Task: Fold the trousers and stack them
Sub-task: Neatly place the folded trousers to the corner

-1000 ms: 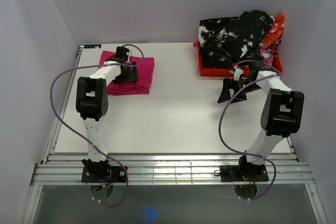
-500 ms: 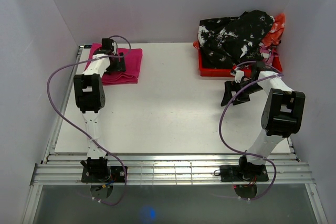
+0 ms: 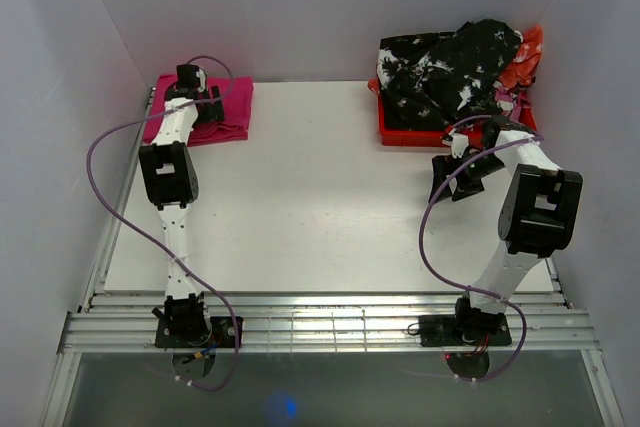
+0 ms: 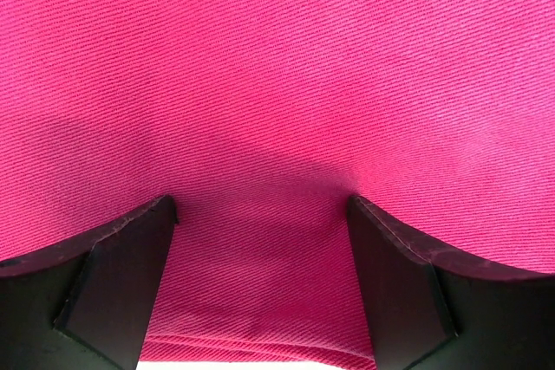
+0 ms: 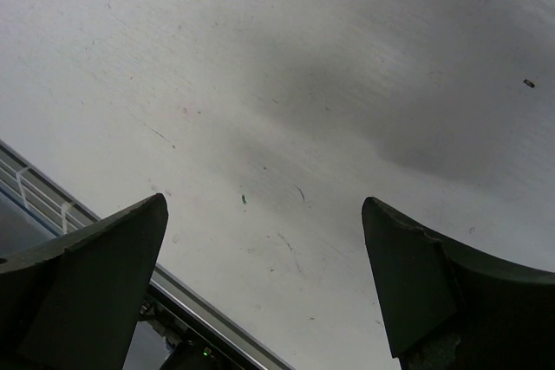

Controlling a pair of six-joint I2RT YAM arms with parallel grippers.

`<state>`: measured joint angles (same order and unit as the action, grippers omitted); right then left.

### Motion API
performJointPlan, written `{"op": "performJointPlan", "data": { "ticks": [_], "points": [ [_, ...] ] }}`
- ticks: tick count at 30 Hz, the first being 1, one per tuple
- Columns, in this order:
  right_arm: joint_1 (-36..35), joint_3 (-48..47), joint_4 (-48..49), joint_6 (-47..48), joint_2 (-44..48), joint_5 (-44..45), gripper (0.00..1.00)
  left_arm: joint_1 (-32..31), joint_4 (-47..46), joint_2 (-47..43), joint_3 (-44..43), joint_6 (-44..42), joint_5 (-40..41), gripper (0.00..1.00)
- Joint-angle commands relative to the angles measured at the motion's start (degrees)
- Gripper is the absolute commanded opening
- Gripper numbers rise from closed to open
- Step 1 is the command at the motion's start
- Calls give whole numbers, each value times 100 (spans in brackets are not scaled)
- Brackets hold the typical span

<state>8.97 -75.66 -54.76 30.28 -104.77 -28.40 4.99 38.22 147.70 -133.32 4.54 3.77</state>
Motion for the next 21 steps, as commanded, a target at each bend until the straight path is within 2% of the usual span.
{"op": "performJointPlan", "data": {
  "ticks": [1, 7, 11, 15, 18, 21],
  "points": [
    [17, -195, -210, 136, -8, 45, 98, 81, 555, 778, 201, -93, -17, 91],
    [17, -344, -228, 145, 53, -95, 97, 89, 336, 331, 550, -365, -25, 98],
    [17, -458, -219, 153, 97, -227, 97, 37, -304, -739, 1069, -787, -157, 98],
    [17, -520, -158, 136, 194, -437, 96, -16, -525, -1495, 1141, -1139, -70, 98],
    [17, -722, -131, 57, 290, -596, 96, -34, -543, -1919, 1053, -1043, -17, 98],
    [17, -959, -52, 22, 510, -675, 93, -34, -605, -2604, 1271, -859, -359, 98]
  ]
}}
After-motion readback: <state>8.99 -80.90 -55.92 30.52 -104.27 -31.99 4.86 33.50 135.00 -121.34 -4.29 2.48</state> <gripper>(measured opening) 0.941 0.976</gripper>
